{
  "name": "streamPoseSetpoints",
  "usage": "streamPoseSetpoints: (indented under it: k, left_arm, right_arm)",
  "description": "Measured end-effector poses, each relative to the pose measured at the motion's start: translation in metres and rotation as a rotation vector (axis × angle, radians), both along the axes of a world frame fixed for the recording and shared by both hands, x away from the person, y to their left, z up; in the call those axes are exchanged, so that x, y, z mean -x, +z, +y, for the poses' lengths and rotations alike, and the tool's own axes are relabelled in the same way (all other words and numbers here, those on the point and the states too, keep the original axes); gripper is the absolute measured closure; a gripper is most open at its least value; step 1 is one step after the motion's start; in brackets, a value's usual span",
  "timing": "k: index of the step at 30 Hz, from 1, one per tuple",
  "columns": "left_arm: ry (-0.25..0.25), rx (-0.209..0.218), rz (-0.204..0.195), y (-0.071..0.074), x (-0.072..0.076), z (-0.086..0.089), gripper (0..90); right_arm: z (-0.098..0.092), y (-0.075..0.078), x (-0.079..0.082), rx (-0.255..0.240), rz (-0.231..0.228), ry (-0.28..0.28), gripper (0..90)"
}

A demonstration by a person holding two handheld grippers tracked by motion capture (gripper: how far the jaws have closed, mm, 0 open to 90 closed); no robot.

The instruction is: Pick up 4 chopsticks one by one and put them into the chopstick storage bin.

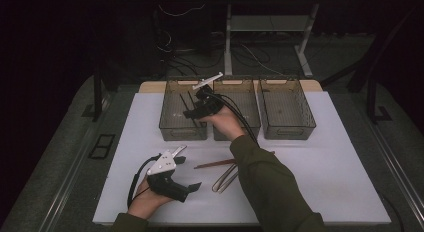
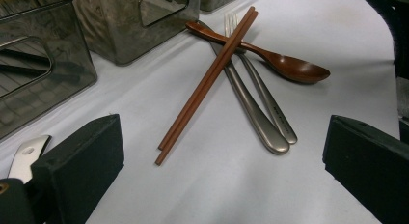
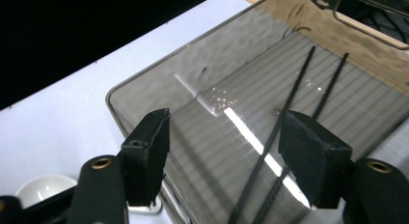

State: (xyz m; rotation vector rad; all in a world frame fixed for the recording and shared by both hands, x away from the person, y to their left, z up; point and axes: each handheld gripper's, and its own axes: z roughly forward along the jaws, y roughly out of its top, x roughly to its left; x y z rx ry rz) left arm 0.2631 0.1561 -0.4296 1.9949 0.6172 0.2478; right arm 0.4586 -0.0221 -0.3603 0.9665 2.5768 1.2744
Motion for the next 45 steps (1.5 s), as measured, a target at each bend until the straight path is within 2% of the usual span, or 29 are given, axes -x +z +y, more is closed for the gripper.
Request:
streamPoseSetpoints:
  k: [5, 8, 14, 18, 21, 23, 28, 45]
  left_arm:
    - [0.003, -0.002, -0.002, 0.0, 0.0, -0.001, 0.1]
    - [0.006, 0.002, 0.0, -0.001, 0.0, -0.001, 0.1]
    - [0.004, -0.011, 0.002, -0.001, 0.0, -0.001, 0.1]
    - [0.003, -0.013, 0.002, -0.002, 0.0, -0.002, 0.1]
    - [0.005, -0.007, 0.007, -0.003, 0.0, -0.003, 0.1]
    - [0.006, -0.007, 0.009, -0.003, 0.001, -0.003, 0.1]
    - [0.002, -0.017, 0.013, -0.003, 0.001, -0.003, 0.1]
    - [0.01, -0.019, 0.007, -0.003, 0.0, -0.003, 0.1]
  right_arm:
    - [-0.014, 0.006, 0.013, -0.009, -0.026, 0.033, 32.1]
    - [-0.022, 0.011, 0.022, -0.017, -0.055, 0.037, 30.2]
    - [-0.038, 0.018, 0.037, -0.035, -0.082, 0.053, 26.7]
    - [-0.046, 0.018, 0.046, -0.022, -0.094, 0.058, 26.2]
    - [-0.056, 0.017, 0.051, -0.035, -0.088, 0.061, 26.2]
    - [-0.062, 0.016, 0.055, -0.028, -0.097, 0.054, 26.2]
    - [-0.083, 0.013, 0.067, -0.048, -0.106, 0.049, 26.1]
    - [-0.141, 0.009, 0.109, -0.107, -0.112, 0.048, 25.9]
